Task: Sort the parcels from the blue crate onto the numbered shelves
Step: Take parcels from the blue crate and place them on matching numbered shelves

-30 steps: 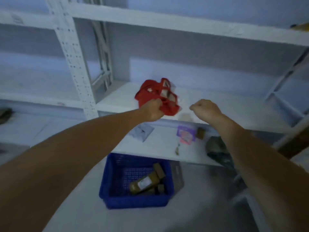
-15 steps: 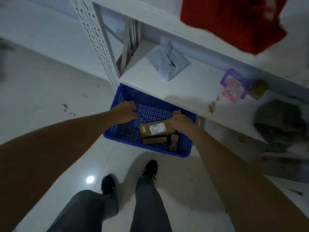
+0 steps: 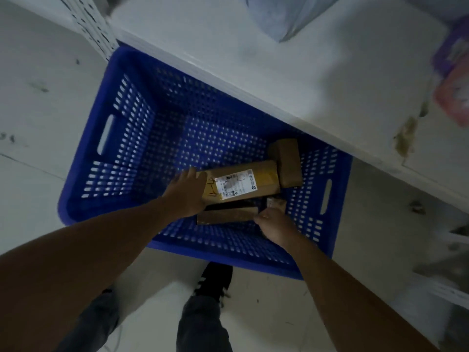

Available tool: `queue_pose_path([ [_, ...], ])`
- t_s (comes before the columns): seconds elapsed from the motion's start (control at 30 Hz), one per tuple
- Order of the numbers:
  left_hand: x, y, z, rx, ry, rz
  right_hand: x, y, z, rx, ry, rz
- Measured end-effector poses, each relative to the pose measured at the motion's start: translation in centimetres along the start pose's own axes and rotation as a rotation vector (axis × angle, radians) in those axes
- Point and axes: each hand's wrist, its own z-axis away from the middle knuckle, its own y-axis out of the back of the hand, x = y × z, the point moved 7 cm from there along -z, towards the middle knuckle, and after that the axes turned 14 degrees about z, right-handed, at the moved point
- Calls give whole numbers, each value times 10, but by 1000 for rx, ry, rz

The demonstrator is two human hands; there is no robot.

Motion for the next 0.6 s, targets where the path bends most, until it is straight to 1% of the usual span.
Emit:
queue_pose_path([
  [0.07, -5, -19, -29, 22, -31, -130, 14, -15, -26, -27, -8, -6],
  [0.17, -22, -44, -62, 12, 16, -217, 34, -31, -53, -12, 3, -34],
  [0.27, -38, -65, -79, -15, 48, -186, 50, -43, -68, -20, 0, -54],
  [0.4, -45, -75, -90, 8, 71, -159, 64, -49, -77, -41, -10, -48],
  [0.5, -42, -72, -90, 33, 24, -155, 71, -48, -84, -14, -28, -46],
  [0.6, -37, -56, -80, 49, -24, -90, 71, -38, -79, 53, -19, -50],
])
